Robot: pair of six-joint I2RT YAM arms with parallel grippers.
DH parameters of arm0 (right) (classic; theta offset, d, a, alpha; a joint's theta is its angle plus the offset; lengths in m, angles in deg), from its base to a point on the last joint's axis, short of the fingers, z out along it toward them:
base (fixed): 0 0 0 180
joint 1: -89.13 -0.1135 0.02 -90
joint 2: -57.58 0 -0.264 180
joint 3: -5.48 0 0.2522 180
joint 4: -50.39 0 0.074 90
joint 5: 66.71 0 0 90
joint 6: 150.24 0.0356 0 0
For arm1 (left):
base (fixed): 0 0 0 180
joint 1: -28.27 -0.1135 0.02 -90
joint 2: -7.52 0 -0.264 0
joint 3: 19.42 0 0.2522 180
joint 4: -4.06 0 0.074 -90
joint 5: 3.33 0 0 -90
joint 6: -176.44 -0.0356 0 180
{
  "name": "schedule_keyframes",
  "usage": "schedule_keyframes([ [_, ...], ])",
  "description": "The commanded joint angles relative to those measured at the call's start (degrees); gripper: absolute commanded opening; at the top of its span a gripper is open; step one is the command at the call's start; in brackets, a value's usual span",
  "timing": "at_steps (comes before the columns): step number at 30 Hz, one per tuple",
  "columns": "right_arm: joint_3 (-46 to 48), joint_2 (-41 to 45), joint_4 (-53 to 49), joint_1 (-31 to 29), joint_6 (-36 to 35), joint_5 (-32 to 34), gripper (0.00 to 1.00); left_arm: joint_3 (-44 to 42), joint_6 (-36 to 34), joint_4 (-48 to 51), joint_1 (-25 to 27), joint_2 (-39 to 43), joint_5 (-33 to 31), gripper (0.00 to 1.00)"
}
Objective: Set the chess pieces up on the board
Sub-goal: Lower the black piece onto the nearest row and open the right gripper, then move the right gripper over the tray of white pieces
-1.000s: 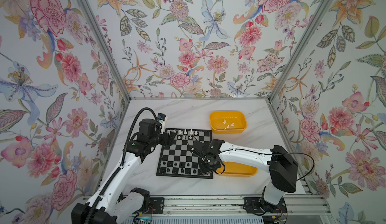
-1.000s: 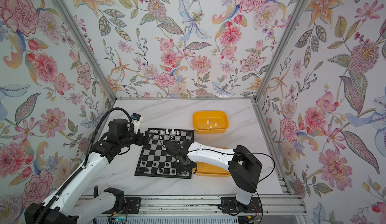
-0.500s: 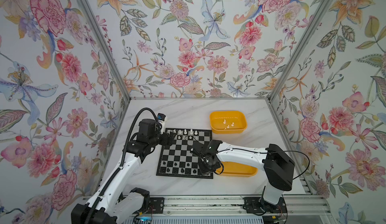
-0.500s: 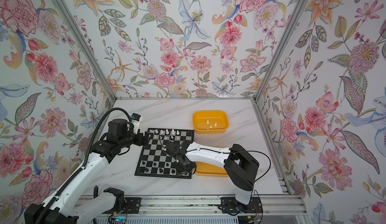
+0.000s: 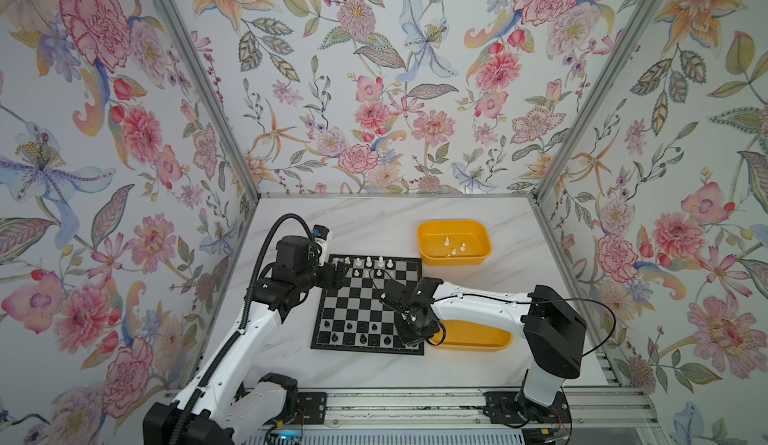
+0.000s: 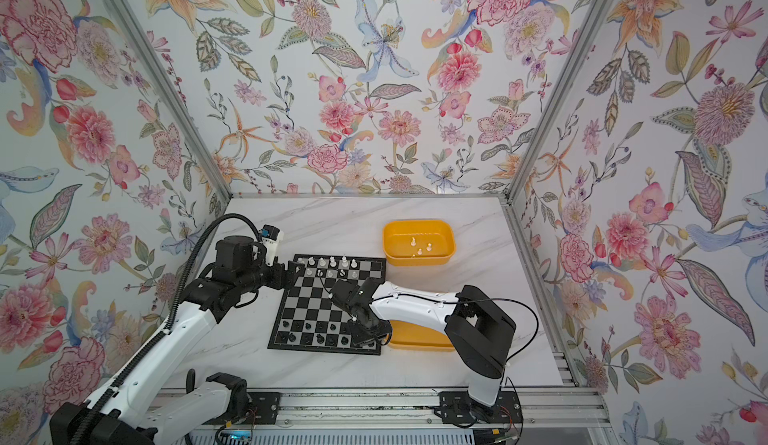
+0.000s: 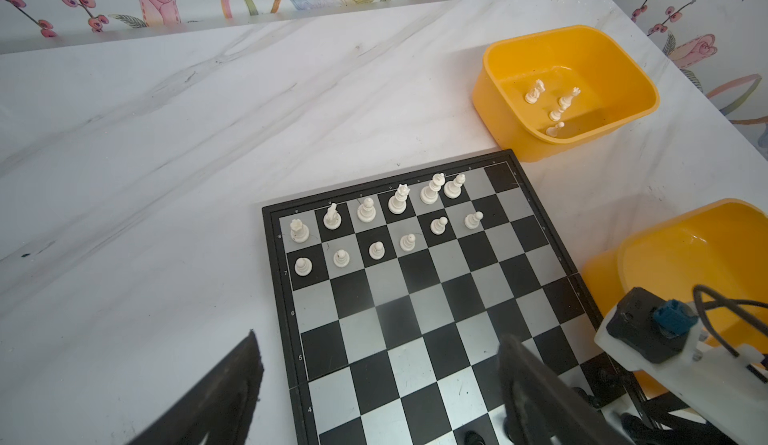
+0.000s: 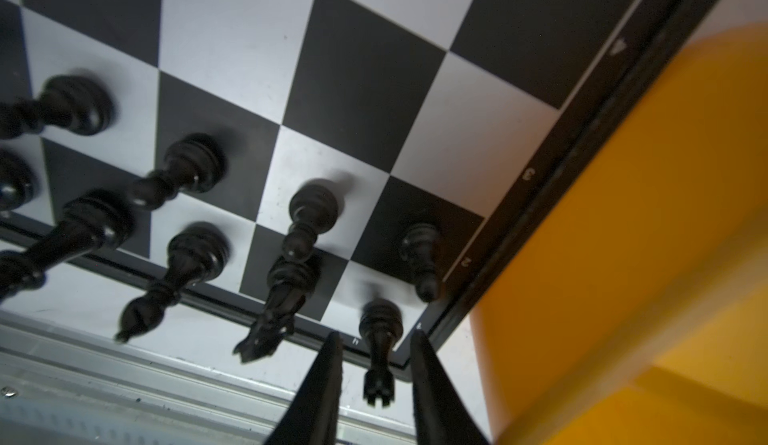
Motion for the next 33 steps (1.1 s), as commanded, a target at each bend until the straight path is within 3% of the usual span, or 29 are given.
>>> schedule_keyframes([
  [1, -0.4, 1.0, -0.3, 0.5, -0.2, 0.7, 0.34, 0.8, -0.9, 0.3, -0.7, -0.4, 0.3, 0.9],
  [10, -0.9, 5.7, -1.2, 3.6, -0.8, 0.2, 0.39, 1.5, -1.2, -0.1, -1.1, -0.6, 0.1, 0.9],
  [23, 9.1, 8.6, -1.1, 11.5, -2.4, 2.5, 0.37, 2.9, -0.2, -2.4, -1.2, -2.5, 0.8, 0.9],
  [28, 13.6, 12.2, -1.2, 18.8, -3.1, 4.1, 0.37, 3.6, 0.3, -3.2, -1.2, -3.2, 1.1, 0.9],
  [33, 16.3, 15.4, -0.9, 31.5, -5.9, 5.8, 0.38, 4.3, 0.9, -4.2, -1.2, -4.1, 1.8, 0.9],
])
